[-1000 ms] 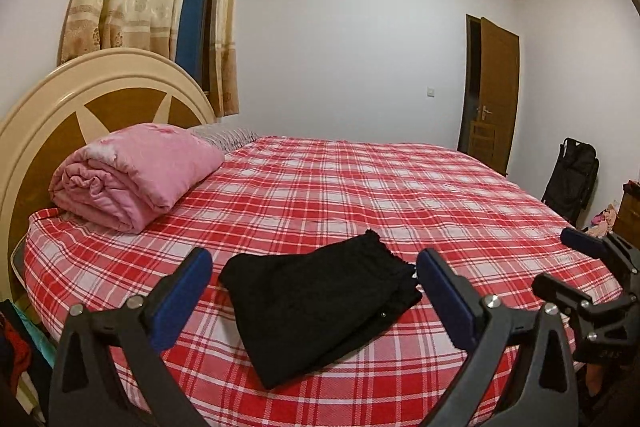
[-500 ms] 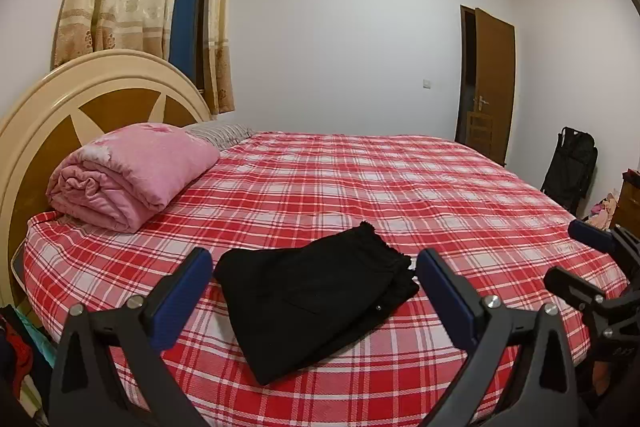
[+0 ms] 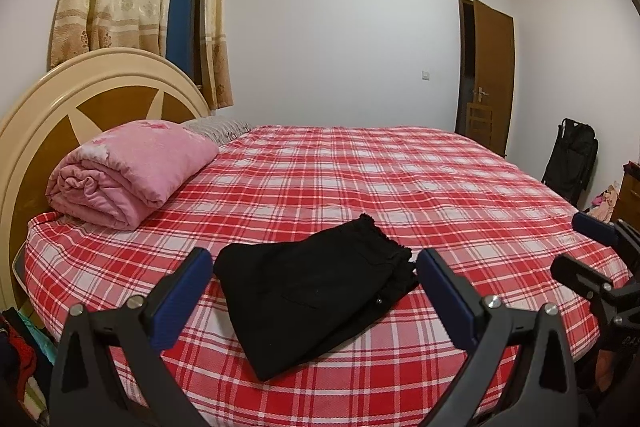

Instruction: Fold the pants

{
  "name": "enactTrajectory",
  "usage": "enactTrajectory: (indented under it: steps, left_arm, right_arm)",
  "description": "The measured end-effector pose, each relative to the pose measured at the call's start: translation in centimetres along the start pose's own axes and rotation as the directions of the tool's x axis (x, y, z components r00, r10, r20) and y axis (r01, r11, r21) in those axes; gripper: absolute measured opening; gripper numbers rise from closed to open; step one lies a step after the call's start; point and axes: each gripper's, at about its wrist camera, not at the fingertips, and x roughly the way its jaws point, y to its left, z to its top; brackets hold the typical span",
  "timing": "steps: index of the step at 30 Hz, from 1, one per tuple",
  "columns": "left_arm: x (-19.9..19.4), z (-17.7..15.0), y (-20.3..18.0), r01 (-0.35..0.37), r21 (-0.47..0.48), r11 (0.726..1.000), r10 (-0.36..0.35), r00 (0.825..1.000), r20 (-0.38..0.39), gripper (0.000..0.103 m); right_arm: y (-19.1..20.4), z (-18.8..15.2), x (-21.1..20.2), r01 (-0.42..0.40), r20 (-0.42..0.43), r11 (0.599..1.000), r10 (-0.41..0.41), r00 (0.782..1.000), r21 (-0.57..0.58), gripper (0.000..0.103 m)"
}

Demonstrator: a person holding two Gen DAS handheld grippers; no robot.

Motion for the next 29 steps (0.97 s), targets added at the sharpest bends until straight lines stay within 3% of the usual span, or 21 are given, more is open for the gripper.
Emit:
enactTrajectory:
  steps: [7, 29]
  left_arm:
    - [-0.6, 0.3, -0.2, -0.008, 0.002, 1.000, 0.007, 1.000, 0.025, 0.103]
    - [0.8, -0.5, -0.2, -0.026, 0.031, 0.999, 0.026, 1.000, -0.003, 0.103]
  right_arm:
    - [-0.2, 0.1, -0.4, 0.009, 0.025, 1.000, -0.009, 1.000, 0.008, 0.086]
    - [-0.3, -0.1, 0.2, 0.003, 0.002, 1.000, -0.003, 1.000, 0.000, 0.086]
